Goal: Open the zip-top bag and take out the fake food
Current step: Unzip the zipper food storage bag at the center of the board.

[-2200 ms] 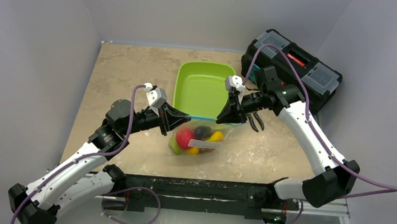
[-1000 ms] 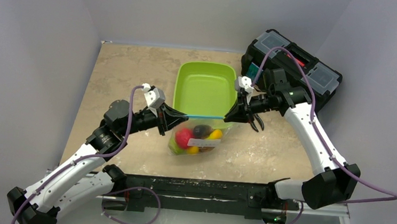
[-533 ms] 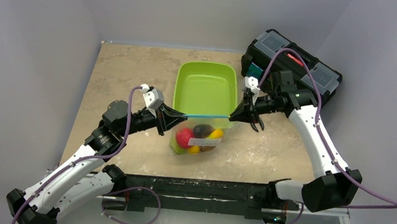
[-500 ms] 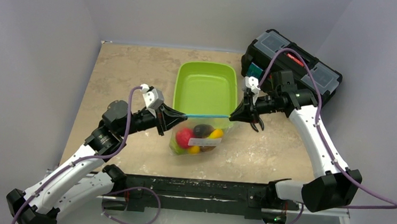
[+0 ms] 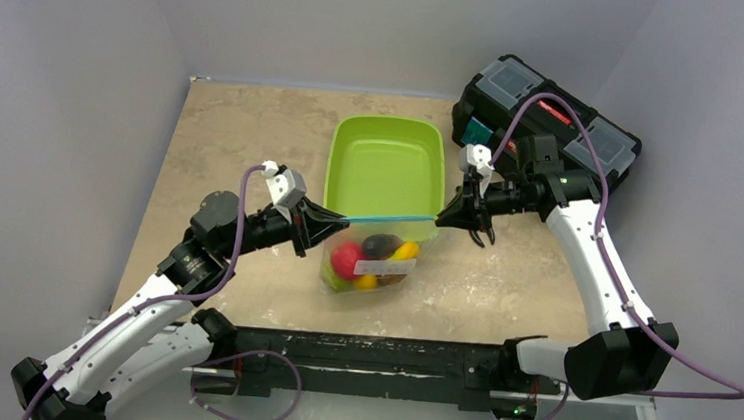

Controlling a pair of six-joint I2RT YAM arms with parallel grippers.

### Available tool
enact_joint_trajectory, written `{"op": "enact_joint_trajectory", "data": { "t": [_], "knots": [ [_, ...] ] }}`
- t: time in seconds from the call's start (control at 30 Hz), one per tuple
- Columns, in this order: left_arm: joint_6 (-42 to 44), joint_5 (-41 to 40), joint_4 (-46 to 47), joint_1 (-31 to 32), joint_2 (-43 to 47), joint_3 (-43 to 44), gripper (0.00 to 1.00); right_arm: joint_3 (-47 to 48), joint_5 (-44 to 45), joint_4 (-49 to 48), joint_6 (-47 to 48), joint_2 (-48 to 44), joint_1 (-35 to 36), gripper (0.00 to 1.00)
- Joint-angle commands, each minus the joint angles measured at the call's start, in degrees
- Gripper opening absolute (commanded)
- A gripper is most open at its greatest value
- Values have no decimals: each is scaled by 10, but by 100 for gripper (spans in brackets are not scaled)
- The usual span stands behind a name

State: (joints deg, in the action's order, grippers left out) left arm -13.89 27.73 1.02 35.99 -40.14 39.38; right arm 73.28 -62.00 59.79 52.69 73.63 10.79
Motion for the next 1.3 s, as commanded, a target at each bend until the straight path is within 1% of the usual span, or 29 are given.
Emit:
{"op": "enact_joint_trajectory", "data": {
  "t": [0.0, 0.5, 1.27],
  "knots": [
    [13, -12, 24, -10, 21, 4, 0, -10, 43, 7, 21, -16, -20, 0],
    [18, -16, 7, -12, 38, 0, 0, -11, 66, 37, 67, -20, -30, 0],
    [19, -18, -6, -14, 53, -3, 0, -9, 92, 69, 101, -16, -49, 0]
  ]
}}
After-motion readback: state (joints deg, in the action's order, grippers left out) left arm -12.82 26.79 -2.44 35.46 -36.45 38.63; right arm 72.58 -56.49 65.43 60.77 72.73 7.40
